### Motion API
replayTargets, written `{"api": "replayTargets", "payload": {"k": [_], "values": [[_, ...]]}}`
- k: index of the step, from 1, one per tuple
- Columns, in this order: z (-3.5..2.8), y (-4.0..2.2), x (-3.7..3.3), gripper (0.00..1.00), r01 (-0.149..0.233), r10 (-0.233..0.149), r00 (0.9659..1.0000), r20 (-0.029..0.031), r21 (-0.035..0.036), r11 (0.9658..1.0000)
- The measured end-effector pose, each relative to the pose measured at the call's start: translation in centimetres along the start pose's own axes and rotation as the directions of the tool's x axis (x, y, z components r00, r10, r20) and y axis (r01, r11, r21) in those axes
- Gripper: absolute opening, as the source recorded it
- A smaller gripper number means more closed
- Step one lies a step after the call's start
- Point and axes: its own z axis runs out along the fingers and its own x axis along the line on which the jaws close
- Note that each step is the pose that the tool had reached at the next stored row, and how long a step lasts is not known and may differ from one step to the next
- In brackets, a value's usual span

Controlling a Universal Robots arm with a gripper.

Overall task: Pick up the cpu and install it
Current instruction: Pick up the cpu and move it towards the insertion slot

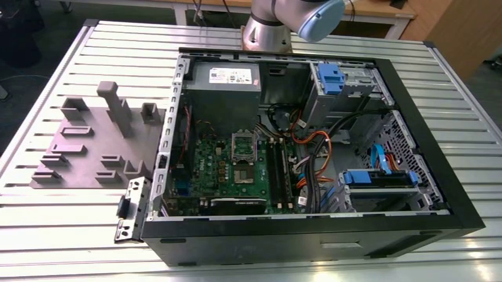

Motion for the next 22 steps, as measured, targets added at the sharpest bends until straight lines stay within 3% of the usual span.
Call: {"api": "replayTargets", "payload": {"k": [7,13,22], "values": [[0.0,0.0,-0.01,0.47,0.0,0.0,1.0,0.0,0.0,1.0],[-0.02,-0.86,-0.01,0.47,0.0,0.0,1.0,0.0,0.0,1.0],[-0.01,-1.15,-0.6,0.47,0.0,0.0,1.0,0.0,0.0,1.0]]}}
